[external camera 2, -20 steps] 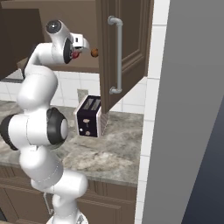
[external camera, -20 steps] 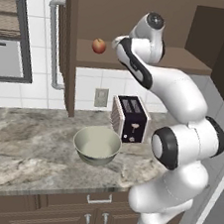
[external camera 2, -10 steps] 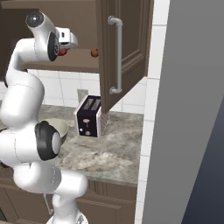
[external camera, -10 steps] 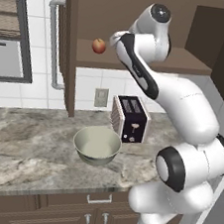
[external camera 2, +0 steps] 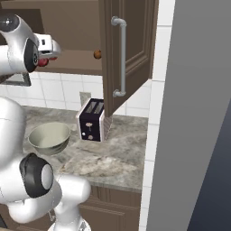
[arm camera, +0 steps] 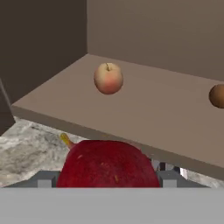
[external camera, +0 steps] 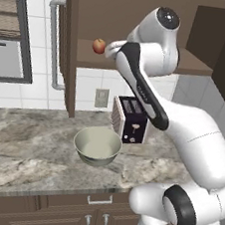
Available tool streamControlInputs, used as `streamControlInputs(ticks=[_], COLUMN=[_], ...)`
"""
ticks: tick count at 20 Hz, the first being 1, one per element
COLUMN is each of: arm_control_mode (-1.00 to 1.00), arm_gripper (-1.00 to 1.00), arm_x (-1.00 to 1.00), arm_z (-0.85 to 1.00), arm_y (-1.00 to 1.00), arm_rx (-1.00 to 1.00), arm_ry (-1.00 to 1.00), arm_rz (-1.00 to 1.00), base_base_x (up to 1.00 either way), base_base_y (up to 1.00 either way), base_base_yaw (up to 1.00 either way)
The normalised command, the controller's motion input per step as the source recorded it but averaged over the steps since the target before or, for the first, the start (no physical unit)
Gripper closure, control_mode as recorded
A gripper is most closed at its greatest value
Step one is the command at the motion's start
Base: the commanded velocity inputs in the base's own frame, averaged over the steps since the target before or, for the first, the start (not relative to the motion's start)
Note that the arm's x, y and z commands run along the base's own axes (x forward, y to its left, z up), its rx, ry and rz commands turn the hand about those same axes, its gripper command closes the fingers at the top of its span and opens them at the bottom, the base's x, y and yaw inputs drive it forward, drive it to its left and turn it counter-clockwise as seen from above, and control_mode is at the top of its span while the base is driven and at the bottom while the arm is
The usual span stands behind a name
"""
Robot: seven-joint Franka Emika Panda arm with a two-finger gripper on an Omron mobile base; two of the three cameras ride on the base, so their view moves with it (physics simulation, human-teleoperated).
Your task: Open the cabinet. Pick the peach and pear from the cabinet and place them into the bowl. Then close the cabinet.
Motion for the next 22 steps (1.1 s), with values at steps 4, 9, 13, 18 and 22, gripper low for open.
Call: streamControlInputs(ticks=[4, 9, 13, 18, 22], arm_control_mode=[-1.0, -1.0, -1.0, -1.0, -1.0], arm_gripper=[1.0, 1.0, 1.0, 1.0, 1.0], arm_x=[-0.67, -0.09, 0.16, 0.15, 0.04], arm_z=[-0.64, -0.99, -1.0, -1.0, -0.82], arm_y=[0.35, 0.11, 0.02, 0.17, 0.15], arm_rx=[0.0, 0.0, 0.0, 0.0, 0.0], arm_ry=[0.13, 0.15, 0.12, 0.11, 0.12], arm_rz=[0.09, 0.03, 0.0, 0.0, 0.0], base_base_x=[0.0, 0.0, 0.0, 0.0, 0.0], base_base_y=[0.0, 0.0, 0.0, 0.0, 0.0], base_base_yaw=[0.0, 0.0, 0.0, 0.0, 0.0])
